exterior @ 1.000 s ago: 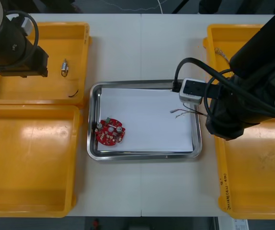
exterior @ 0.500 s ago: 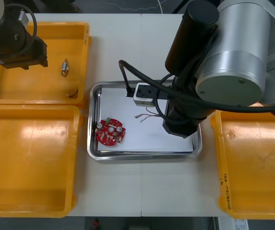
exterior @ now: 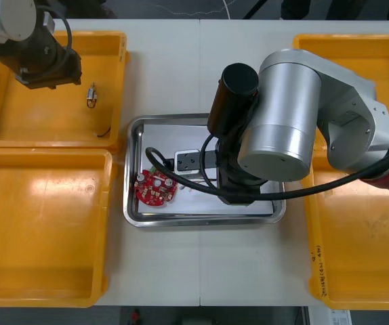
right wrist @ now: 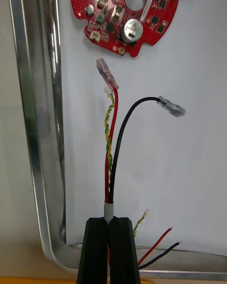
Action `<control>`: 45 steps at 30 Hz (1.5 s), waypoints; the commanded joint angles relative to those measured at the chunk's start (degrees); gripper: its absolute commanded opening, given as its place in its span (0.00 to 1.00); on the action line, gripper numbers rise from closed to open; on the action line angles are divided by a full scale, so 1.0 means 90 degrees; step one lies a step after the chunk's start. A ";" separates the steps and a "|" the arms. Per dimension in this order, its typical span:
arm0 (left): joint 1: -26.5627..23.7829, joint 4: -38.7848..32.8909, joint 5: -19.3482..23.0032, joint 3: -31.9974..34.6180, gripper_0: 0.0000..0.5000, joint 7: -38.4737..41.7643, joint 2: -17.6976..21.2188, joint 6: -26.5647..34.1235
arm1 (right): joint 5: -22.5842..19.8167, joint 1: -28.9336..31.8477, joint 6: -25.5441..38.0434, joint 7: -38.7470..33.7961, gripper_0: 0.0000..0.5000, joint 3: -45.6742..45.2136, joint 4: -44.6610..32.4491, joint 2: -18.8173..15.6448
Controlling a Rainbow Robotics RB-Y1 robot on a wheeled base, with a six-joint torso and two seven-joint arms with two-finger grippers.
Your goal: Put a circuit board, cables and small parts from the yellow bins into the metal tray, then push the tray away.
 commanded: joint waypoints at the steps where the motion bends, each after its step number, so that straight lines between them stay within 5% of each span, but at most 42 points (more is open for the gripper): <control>1: -0.0372 0.0136 -0.0198 -0.0118 1.00 -0.0879 -0.0251 -0.0460 | -0.0021 -0.0254 -0.0076 0.0505 0.00 0.0061 0.0362 0.0014; 29: -0.0362 0.1455 -0.0511 -0.0772 1.00 -0.0928 -0.0700 -0.2159 | 0.0565 -0.0039 -0.0789 0.0866 0.00 0.0950 0.1309 0.0288; 30: -0.0362 0.1484 -0.0521 -0.0792 1.00 -0.0938 -0.0710 -0.2218 | 0.0565 -0.0039 -0.0828 0.0866 0.02 0.0950 0.1338 0.0297; 31: -0.0352 0.1513 -0.0511 -0.0811 1.00 -0.0938 -0.0729 -0.2228 | 0.0565 -0.0030 -0.0847 0.0876 0.16 0.0950 0.1348 0.0297; 35: -0.0254 0.1513 -0.0521 -0.0821 1.00 -0.0938 -0.0739 -0.2306 | 0.0536 -0.0039 -0.0847 0.0876 0.89 0.0950 0.1348 0.0288; 36: -0.0225 0.1504 -0.0511 -0.0821 1.00 -0.0938 -0.0739 -0.2335 | 0.0536 -0.0030 -0.0847 0.0876 0.98 0.0950 0.1348 0.0288; 45: 0.0019 0.1513 -0.0511 -0.0821 1.00 -0.1026 -0.0739 -0.2677 | 0.0419 -0.0039 -0.0818 0.0817 1.00 0.0930 0.1270 0.0268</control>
